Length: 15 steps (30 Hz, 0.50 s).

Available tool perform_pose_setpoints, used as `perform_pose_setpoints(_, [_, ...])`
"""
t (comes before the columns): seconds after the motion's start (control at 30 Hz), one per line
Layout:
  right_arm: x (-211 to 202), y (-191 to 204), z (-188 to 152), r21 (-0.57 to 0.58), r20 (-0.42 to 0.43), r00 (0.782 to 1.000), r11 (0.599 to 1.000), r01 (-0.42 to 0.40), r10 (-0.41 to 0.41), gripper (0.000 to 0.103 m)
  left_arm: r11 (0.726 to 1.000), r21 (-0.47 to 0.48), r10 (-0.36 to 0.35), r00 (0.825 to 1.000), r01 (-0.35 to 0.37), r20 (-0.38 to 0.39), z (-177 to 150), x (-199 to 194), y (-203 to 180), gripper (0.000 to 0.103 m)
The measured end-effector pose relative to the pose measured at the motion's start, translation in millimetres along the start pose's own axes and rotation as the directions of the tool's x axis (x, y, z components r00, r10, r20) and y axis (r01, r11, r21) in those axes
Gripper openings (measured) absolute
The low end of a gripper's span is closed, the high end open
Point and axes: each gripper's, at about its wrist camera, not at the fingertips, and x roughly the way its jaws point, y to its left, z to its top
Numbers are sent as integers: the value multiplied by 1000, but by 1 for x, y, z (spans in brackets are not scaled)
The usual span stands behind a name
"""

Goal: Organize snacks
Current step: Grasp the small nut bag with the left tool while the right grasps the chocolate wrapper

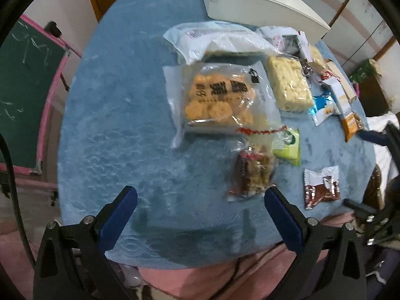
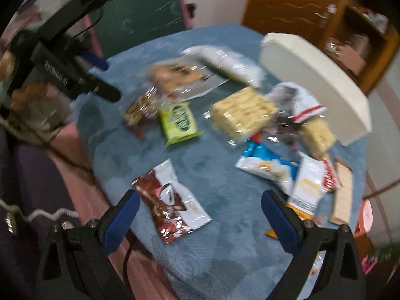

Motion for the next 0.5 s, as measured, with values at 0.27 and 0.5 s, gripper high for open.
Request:
perform_pose_setpoints(0.27, [32,2,-4,-36,-91,990,993,-110,107,76,994,11,-111,992,111,-55,6,19,-26,101])
perform_pose_setpoints(0.5, [38,6,-4,-49,-94,981,984,-172,167,75,984,-13,-180,976,179,-120,13,44,-43,91])
